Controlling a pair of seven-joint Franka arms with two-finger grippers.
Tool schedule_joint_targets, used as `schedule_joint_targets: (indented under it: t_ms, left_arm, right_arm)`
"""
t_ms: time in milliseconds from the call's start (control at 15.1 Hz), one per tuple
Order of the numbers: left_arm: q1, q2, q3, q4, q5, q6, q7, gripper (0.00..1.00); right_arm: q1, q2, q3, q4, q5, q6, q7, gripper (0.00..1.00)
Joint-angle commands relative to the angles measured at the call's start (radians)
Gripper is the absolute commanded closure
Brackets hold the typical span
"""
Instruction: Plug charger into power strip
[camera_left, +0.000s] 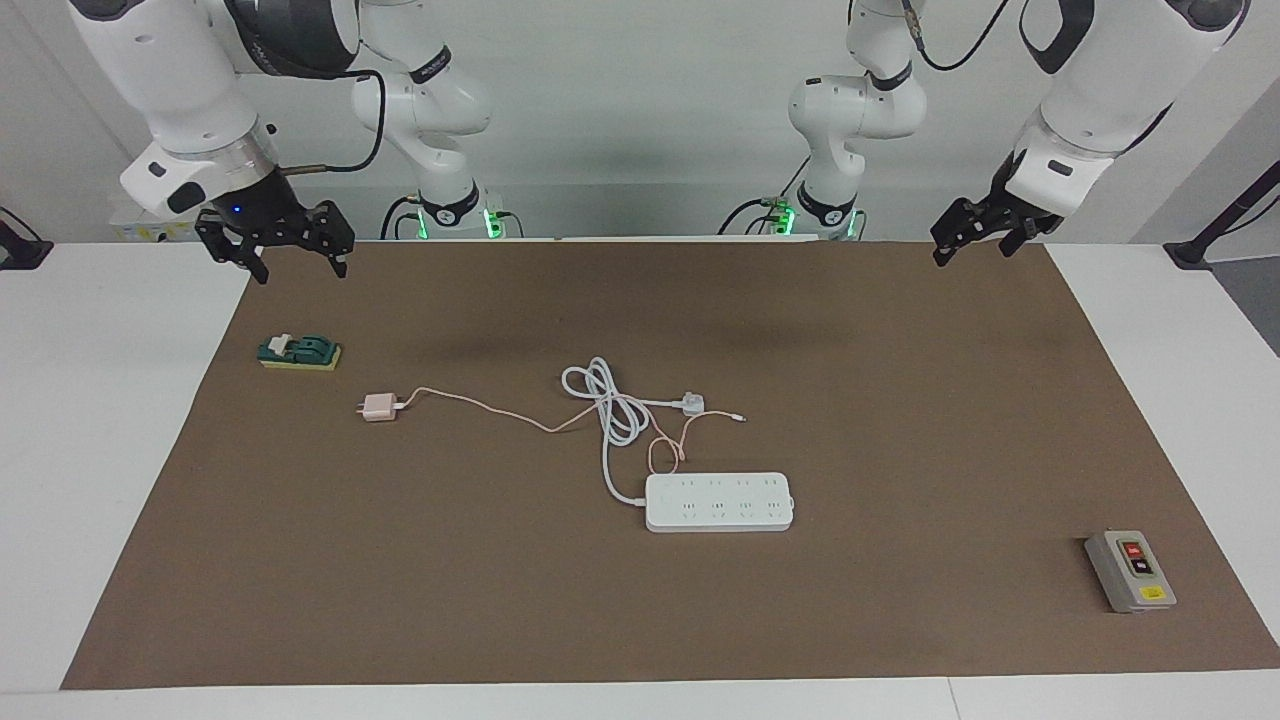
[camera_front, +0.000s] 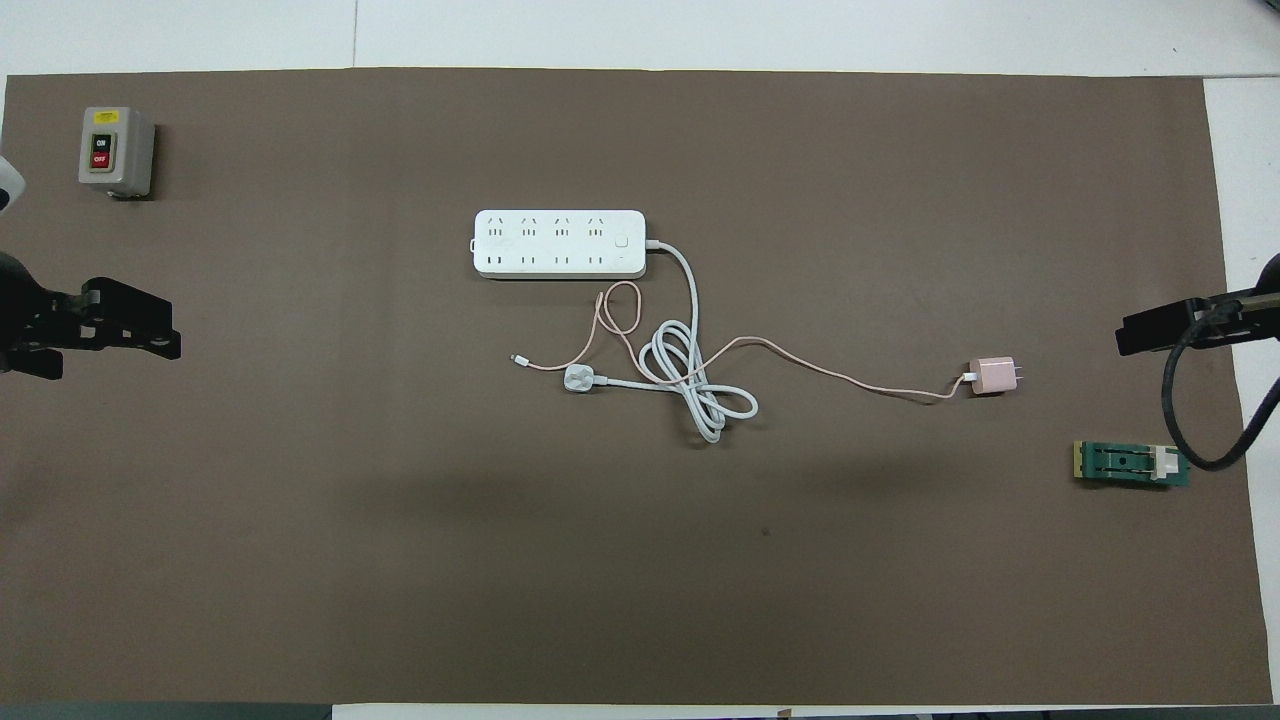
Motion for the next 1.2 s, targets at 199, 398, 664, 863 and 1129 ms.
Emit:
schedule_joint_targets:
  t_ms: [199,398,664,863,1129]
  left_arm:
    - [0.012,-0.029,-0.005,-0.03,-0.007,0.014,0.008,0.0]
    - [0.012,-0.029,-0.005,-0.03,-0.007,0.014,0.008,0.0]
    - [0.012,-0.029,-0.005,-0.03,-0.007,0.014,0.008,0.0]
    - [0.012,-0.029,-0.005,-0.03,-0.007,0.014,0.008,0.0]
    - [0.012,-0.029,-0.005,-0.03,-0.007,0.014,0.008,0.0]
  right_arm:
    - [-0.007,-0.018,0.005,-0.02,0.005,0.043,-0.024,0.0]
    - [-0.015,-0.018,0.005,-0.025,0.003,0.059,-0.024,0.0]
    - [-0.024,-0.012,0.003,-0.035,0.035,0.06,0.09,0.0]
    - [-0.061,0.049,0.0,-0.046,0.15,0.054,0.345,0.0]
    - [-0.156,0.199,-0.001,-0.049,0.345,0.063,0.595,0.0]
